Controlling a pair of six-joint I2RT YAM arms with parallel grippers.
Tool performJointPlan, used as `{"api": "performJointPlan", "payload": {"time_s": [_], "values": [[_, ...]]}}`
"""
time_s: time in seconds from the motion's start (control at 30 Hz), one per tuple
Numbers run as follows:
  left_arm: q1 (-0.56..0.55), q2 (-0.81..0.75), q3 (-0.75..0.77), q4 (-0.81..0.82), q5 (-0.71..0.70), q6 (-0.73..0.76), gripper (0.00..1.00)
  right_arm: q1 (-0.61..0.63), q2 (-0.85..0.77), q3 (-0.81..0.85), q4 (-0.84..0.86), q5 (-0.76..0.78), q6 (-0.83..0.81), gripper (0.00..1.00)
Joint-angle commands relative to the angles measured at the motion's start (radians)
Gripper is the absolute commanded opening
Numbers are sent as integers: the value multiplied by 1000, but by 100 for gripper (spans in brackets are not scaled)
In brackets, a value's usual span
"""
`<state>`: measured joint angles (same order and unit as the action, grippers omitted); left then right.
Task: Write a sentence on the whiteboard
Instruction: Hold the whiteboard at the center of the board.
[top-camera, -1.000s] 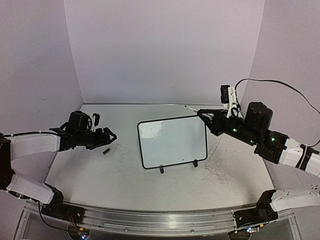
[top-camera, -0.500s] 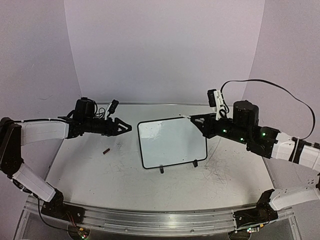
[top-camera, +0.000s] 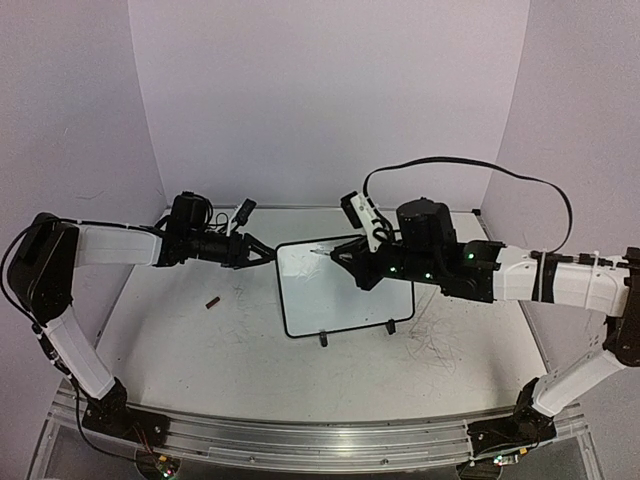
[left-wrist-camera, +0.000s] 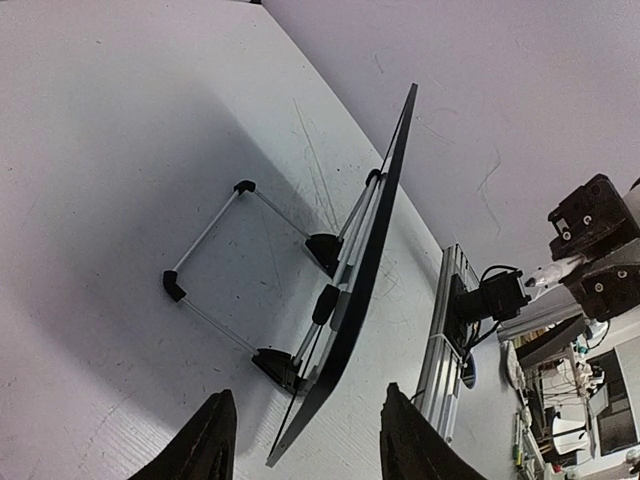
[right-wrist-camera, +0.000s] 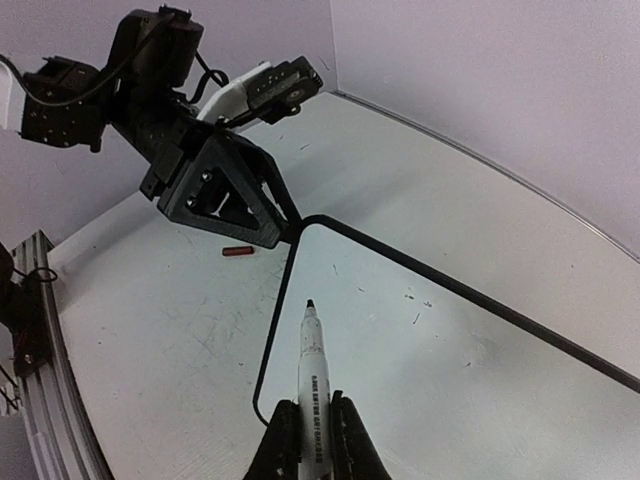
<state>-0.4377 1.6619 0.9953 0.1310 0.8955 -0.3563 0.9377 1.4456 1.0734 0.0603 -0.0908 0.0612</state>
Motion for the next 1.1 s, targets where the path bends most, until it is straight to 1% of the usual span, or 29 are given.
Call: {"api": "performJointPlan", "payload": {"time_s": [0.0, 0.07, 0.13, 0.3, 0.53, 0.73, 1.07], "values": [[-17, 13, 51, 77, 56, 14, 46, 7, 44, 67, 44, 66, -123, 0], [-18, 26, 59, 79, 62, 13, 38, 7, 41, 50, 70, 52, -135, 0], [-17, 46, 76, 80, 71, 7, 33, 7, 33, 23, 99, 41, -144, 0], [-18, 78, 103, 108, 102, 5, 26, 7, 23, -17, 135, 45, -137, 0], [-28, 80, 79, 149, 98, -4, 17, 9, 0, -47, 154, 41, -106, 0], [-33, 86, 85, 151, 94, -10, 14, 29, 13, -60, 164, 124, -104, 0], [-37, 85, 83, 151, 82, -6, 11, 55, 45, -57, 220, 127, -112, 0]]}}
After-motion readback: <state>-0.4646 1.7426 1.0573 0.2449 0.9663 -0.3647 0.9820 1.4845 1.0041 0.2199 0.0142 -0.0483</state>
